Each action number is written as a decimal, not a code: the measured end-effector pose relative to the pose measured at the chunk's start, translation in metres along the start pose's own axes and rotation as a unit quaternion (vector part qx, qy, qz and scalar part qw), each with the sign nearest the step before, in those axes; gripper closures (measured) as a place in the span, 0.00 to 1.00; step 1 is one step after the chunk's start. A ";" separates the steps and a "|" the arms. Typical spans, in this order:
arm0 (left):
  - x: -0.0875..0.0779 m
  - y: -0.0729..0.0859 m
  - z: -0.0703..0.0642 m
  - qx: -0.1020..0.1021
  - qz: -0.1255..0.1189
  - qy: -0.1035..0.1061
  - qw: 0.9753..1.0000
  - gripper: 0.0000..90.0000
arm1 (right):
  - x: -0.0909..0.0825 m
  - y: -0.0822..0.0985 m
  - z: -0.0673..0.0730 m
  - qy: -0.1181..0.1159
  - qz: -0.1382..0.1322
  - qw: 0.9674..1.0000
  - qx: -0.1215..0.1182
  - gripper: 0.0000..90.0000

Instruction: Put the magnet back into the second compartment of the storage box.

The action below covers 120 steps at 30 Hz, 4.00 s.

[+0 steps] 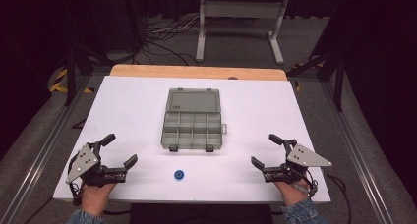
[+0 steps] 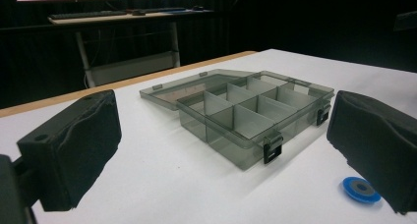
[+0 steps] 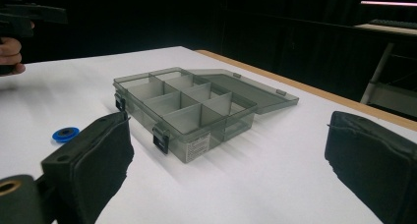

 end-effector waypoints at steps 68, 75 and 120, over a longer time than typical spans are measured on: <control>0.085 -0.030 -0.094 0.028 0.042 0.112 0.992 0.03 | -0.006 0.003 -0.002 -0.014 -0.012 1.000 0.008 0.05; 0.091 -0.027 -0.102 0.065 0.112 0.106 0.986 0.06 | -0.006 0.003 -0.003 -0.016 -0.012 1.000 0.012 0.05; 0.103 -0.033 -0.111 0.107 0.418 0.057 0.900 0.07 | -0.002 0.006 -0.001 -0.033 0.000 0.999 0.018 0.05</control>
Point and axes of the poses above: each handheld gripper's, and its own axes: x roughly forward along the jaws, y roughly out of its underside, z roughly to its left, the point moved 5 cm from there along x, roughly forward along the jaws, and after that the axes turned 15 degrees about -x, right-handed, at the moved point
